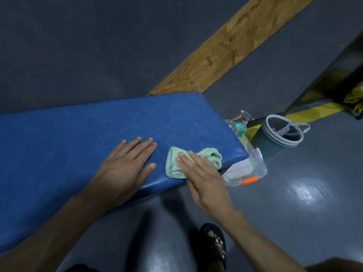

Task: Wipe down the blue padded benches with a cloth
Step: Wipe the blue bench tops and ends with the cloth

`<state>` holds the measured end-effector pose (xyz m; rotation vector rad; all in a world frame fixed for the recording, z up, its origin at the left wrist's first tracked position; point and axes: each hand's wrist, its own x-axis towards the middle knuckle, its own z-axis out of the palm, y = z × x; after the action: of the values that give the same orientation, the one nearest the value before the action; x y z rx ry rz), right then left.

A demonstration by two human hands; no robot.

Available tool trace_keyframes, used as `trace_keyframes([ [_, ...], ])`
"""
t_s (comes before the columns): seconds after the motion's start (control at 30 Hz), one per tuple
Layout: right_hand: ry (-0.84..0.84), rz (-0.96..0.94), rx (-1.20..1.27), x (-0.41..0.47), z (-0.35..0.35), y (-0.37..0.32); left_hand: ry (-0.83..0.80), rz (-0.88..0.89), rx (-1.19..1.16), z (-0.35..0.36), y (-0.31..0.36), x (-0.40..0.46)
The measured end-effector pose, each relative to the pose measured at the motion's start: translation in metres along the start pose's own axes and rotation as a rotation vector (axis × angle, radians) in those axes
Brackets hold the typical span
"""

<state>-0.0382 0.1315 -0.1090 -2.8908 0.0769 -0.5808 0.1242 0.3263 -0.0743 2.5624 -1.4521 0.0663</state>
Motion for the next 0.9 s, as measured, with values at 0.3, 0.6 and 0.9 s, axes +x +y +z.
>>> trace_keyframes([
  [0.3, 0.274, 0.528, 0.086, 0.011, 0.009, 0.001, 0.010, -0.010, -0.040, -0.001, -0.007, -0.005],
  [0.6, 0.034, 0.077, 0.086, 0.010, 0.000, 0.007, 0.029, -0.038, -0.094, -0.003, -0.013, 0.005],
  [0.9, 0.023, 0.194, 0.024, 0.017, 0.000, -0.001, 0.023, -0.050, -0.095, -0.006, -0.018, 0.006],
])
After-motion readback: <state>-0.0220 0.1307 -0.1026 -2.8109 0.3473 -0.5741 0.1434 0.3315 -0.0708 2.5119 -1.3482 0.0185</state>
